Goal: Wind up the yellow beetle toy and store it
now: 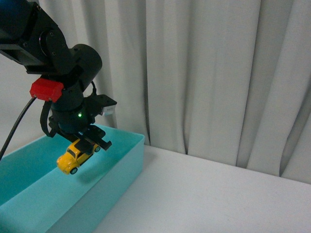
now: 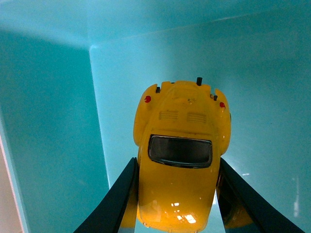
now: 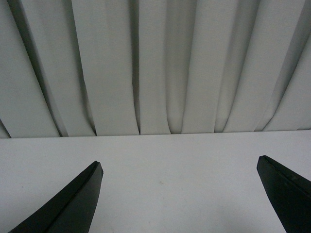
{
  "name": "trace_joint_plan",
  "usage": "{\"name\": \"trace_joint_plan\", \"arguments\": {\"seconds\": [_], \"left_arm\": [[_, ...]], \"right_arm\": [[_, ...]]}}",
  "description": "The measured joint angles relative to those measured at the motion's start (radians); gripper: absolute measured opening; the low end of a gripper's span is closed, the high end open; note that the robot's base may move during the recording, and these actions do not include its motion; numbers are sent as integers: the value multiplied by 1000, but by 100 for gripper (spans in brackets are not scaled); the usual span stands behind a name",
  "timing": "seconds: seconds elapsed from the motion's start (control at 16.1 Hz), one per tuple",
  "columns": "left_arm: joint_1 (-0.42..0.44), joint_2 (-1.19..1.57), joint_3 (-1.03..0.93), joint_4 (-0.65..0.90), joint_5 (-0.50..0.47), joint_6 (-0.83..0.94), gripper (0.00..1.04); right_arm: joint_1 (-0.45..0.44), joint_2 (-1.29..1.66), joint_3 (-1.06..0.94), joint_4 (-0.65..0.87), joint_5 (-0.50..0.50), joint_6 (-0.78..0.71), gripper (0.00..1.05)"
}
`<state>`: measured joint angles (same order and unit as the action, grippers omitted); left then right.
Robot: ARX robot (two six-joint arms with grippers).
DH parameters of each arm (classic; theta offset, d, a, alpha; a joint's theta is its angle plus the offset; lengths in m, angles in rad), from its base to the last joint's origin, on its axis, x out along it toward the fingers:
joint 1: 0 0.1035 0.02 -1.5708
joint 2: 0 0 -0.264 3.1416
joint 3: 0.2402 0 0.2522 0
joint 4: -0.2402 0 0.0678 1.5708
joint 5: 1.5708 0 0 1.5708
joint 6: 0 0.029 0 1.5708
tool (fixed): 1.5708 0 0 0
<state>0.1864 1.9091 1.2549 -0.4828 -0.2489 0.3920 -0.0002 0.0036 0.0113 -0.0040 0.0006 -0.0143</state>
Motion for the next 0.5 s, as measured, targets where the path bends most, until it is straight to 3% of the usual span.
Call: {"name": "trace_joint_plan", "arguments": {"seconds": [0.5], "left_arm": [[63,88,73,-13,-43,119,39]], "right_arm": [[0,0,0,0,0,0,98]]}}
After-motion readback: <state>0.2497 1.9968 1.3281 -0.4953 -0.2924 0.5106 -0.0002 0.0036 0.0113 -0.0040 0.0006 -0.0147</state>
